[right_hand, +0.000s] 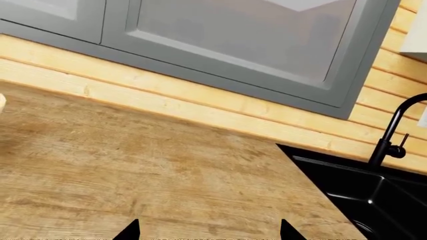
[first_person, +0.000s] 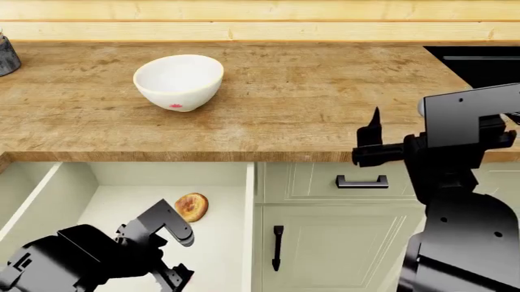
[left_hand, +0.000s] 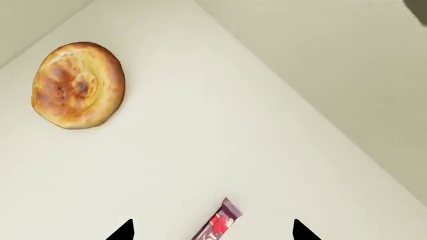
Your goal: Place the bar in the bowl and close the drawer.
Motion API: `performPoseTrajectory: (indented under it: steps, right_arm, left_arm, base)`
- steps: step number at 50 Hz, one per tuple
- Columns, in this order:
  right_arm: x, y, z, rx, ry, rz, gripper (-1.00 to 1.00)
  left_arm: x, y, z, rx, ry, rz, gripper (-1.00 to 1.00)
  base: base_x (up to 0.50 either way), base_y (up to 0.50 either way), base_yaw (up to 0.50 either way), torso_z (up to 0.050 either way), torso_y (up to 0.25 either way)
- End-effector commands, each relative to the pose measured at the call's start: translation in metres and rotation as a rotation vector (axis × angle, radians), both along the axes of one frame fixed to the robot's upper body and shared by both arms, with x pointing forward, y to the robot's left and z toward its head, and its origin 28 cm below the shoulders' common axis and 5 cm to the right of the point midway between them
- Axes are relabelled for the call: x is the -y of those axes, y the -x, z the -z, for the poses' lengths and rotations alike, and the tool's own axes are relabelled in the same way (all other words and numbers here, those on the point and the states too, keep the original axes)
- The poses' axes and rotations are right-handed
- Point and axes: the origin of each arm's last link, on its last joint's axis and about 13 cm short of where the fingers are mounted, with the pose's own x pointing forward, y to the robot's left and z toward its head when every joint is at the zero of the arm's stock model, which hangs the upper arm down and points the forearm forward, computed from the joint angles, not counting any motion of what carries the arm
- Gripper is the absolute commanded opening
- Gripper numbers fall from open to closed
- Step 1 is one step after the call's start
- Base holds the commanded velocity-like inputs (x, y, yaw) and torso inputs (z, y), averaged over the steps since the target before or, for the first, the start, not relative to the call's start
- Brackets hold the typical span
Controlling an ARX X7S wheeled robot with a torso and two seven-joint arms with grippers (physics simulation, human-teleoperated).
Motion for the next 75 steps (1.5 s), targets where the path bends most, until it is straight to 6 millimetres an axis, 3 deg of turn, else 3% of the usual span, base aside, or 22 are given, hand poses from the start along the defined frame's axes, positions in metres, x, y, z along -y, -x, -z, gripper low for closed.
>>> performPoseTrajectory:
  steps: [1, 26, 35, 51, 52, 75]
  right_arm:
    - [0.000, -0.001, 0.003, -0.008, -0.002, -0.001, 1.00]
    - [-0.001, -0.001, 0.010, -0.025, -0.012, -0.004, 1.00]
    - [-0.003, -0.001, 0.011, -0.029, -0.010, -0.009, 1.00]
    - [-0.004, -0.001, 0.012, -0.033, -0.008, -0.011, 1.00]
    - [-0.004, -0.002, 0.012, -0.034, -0.008, -0.010, 1.00]
    - [-0.003, -0.001, 0.015, -0.036, -0.016, -0.009, 1.00]
  left_arm:
    - [0.002, 0.001, 0.017, -0.024, 0.007, 0.000, 1.00]
    - [-0.003, 0.001, 0.048, -0.067, 0.021, -0.049, 1.00]
    - [-0.006, -0.006, 0.053, -0.065, 0.020, -0.073, 1.00]
    - [-0.003, 0.000, 0.064, -0.090, 0.027, -0.066, 1.00]
    - [-0.003, -0.001, 0.065, -0.088, 0.026, -0.068, -1.00]
    - [-0.002, -0.005, 0.058, -0.050, 0.031, -0.075, -1.00]
  base:
    - [0.00, 0.00, 0.00, 0.000, 0.000]
    - [0.00, 0.00, 0.00, 0.000, 0.000]
    - [0.00, 0.00, 0.00, 0.000, 0.000]
    - [0.00, 0.00, 0.00, 0.000, 0.000]
    - [0.00, 0.00, 0.00, 0.000, 0.000]
    - [0.00, 0.00, 0.00, 0.000, 0.000]
